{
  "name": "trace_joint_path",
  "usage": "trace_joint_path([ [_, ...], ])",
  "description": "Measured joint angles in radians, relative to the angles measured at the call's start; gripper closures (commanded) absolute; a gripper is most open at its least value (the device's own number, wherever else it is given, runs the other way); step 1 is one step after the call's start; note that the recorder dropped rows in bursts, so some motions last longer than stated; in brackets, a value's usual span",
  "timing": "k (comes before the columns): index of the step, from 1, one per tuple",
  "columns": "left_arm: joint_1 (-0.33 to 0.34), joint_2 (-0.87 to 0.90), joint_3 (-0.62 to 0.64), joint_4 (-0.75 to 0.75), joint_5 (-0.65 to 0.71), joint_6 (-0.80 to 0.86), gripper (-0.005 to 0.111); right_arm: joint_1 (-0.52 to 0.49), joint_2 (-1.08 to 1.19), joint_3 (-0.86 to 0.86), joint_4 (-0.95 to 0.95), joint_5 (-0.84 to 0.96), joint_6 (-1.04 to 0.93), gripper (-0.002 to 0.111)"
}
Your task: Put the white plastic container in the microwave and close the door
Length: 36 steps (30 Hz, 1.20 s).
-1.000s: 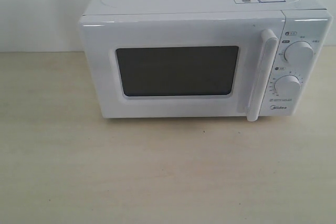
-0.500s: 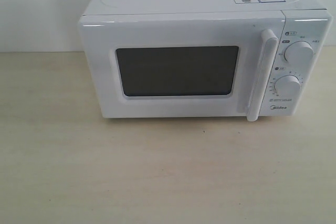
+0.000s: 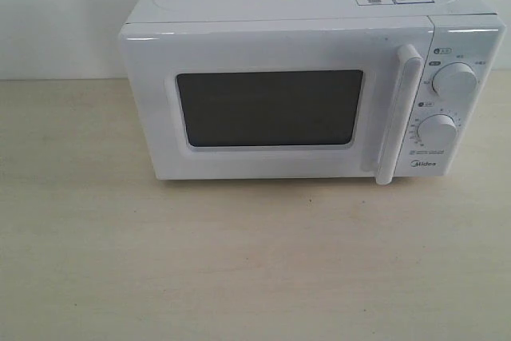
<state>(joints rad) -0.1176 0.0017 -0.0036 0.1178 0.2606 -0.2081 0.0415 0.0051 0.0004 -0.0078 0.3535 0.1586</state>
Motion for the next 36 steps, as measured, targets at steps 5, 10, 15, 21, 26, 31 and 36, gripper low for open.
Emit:
trace_joint_path([
  [5, 0.0, 0.0, 0.0, 0.0, 0.0, 0.0, 0.103, 0.0, 0.0, 0.0, 0.0, 0.0, 0.0, 0.109],
  [10, 0.002, 0.0, 0.0, 0.0, 0.0, 0.0, 0.103, 0.0, 0.0, 0.0, 0.0, 0.0, 0.0, 0.109],
  [15, 0.057, 0.0, 0.0, 0.0, 0.0, 0.0, 0.103, 0.0, 0.0, 0.0, 0.0, 0.0, 0.0, 0.109],
  [21, 0.164, 0.0, 0.0, 0.0, 0.0, 0.0, 0.103, 0.0, 0.0, 0.0, 0.0, 0.0, 0.0, 0.109],
  [26, 0.188, 0.0, 0.0, 0.002, 0.0, 0.0, 0.103, 0.0, 0.0, 0.0, 0.0, 0.0, 0.0, 0.109],
  [31, 0.188, 0.0, 0.0, 0.002, 0.0, 0.0, 0.103, 0.0, 0.0, 0.0, 0.0, 0.0, 0.0, 0.109],
  [36, 0.188, 0.0, 0.0, 0.002, 0.0, 0.0, 0.103, 0.0, 0.0, 0.0, 0.0, 0.0, 0.0, 0.109],
])
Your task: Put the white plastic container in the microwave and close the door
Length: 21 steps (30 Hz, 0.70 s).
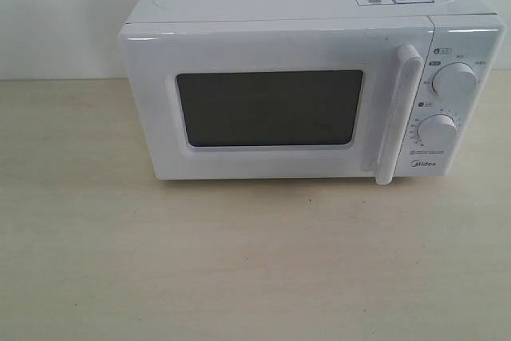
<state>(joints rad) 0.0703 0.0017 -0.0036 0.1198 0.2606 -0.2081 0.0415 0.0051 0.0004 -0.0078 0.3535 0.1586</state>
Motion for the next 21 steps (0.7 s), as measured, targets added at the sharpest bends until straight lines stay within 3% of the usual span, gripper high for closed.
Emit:
trace_joint_path([
  [21, 0.0, 0.0, 0.0, 0.0, 0.0, 0.0, 0.103, 0.0, 0.0, 0.0, 0.0, -0.019, 0.0, 0.109],
])
